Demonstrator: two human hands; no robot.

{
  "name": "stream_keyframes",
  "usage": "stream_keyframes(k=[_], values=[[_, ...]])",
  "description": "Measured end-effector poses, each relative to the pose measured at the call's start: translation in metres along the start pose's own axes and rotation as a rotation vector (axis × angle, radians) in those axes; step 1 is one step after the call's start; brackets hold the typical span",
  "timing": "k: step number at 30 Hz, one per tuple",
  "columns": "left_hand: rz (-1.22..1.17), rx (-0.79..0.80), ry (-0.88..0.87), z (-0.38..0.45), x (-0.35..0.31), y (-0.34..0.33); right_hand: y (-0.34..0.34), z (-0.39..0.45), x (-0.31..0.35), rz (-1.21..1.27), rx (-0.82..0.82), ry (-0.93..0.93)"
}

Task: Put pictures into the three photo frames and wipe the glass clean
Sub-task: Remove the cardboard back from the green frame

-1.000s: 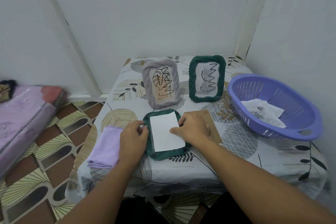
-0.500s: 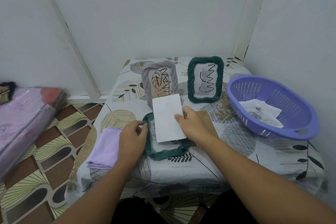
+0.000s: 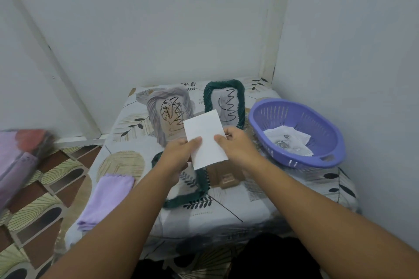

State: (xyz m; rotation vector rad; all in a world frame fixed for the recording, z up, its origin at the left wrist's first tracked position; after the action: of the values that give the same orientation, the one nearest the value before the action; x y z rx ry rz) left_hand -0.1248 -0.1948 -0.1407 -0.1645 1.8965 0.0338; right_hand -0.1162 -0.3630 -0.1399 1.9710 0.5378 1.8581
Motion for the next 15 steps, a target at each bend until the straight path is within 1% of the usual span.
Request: stream_keyframes(k=[2,4,6,8,9,10,12,13,15], values=[[-0.021,0.006,-0.029,0.008,0.003,-0.013,0.015,-0.001,-0.002,-0.094,-0.043,0.048],[-0.017,-0.003,-0.042,0.015,0.006,-0.024,0.035,-0.004,-0.004,-0.230,-0.136,0.106],[0.039,-0.004,-0.042,0.020,0.008,-0.034,0.056,-0.003,-0.010,-0.393,-0.268,0.162],[0.096,-0.010,-0.048,0.021,0.009,-0.044,0.075,0.001,-0.023,-0.583,-0.326,0.164],[0.117,-0.013,-0.052,0.021,0.010,-0.049,0.084,0.003,-0.029,-0.679,-0.300,0.139],[0.136,-0.013,-0.061,0.022,0.011,-0.053,0.091,0.004,-0.037,-0.766,-0.239,0.099],[0.177,-0.009,-0.090,0.025,0.014,-0.062,0.099,0.005,-0.050,-0.895,-0.081,0.023],[0.203,-0.007,-0.101,0.026,0.014,-0.066,0.102,0.004,-0.056,-0.926,-0.019,0.006],[0.254,-0.008,-0.115,0.029,0.017,-0.076,0.104,0.003,-0.067,-0.925,0.015,0.007]])
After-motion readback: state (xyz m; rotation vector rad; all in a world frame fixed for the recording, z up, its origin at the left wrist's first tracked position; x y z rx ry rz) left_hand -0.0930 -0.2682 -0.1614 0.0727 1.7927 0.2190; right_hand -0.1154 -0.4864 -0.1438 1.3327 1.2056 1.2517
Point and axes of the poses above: each hand's wrist, its own z-axis towards the middle knuckle, its own y-axis out of the back of the hand, x = y × z, the point moved 1 cm from there along z, towards the middle knuckle, and after that the axes turned 10 degrees about -z, right-handed, at the moved point
